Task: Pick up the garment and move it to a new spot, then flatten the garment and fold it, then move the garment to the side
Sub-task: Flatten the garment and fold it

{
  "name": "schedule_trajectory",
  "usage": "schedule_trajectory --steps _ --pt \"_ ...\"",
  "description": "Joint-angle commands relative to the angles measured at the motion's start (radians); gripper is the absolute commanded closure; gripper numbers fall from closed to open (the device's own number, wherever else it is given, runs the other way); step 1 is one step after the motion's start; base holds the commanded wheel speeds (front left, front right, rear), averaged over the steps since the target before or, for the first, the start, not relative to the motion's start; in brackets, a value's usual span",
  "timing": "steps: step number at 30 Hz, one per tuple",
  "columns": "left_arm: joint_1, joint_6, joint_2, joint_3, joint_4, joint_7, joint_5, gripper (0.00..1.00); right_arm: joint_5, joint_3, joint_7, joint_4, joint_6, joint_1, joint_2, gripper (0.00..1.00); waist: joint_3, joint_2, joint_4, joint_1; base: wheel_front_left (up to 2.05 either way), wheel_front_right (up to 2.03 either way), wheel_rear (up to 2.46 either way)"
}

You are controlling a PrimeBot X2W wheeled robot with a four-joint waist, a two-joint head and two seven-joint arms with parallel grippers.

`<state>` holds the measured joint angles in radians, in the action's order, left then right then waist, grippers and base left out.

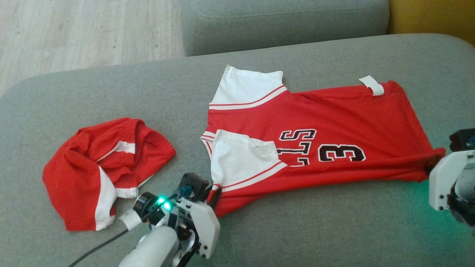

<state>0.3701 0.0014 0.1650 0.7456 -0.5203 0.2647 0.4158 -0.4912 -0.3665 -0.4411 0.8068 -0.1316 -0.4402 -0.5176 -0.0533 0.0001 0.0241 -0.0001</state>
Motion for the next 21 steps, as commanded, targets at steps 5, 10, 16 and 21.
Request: schedule_trajectory --steps 5,10,16,21 --pt "-0.005 0.036 0.054 -0.027 0.106 0.035 0.002 0.53 0.013 0.066 0.082 -0.101 0.001 0.028 -0.055 0.00 -0.014 -0.0001 -0.002 0.0001 0.00 0.00 0.00" --pt "-0.017 0.080 0.062 -0.058 0.196 -0.009 0.006 0.00 0.073 0.196 0.302 -0.220 0.001 0.036 -0.004 0.00 -0.032 -0.0001 -0.001 0.0001 0.00 0.00 0.00" --pt "0.024 0.137 0.045 -0.151 0.272 -0.199 0.006 0.00 0.174 0.314 0.508 -0.340 0.001 0.053 0.091 0.00 -0.076 -0.0001 0.013 0.0001 0.00 0.00 0.00" --pt "0.131 0.116 0.060 -0.228 0.299 -0.347 0.009 0.00 0.262 0.401 0.599 -0.438 0.001 0.051 0.205 0.00 -0.153 -0.0001 0.046 0.0001 0.00 0.00 0.00"
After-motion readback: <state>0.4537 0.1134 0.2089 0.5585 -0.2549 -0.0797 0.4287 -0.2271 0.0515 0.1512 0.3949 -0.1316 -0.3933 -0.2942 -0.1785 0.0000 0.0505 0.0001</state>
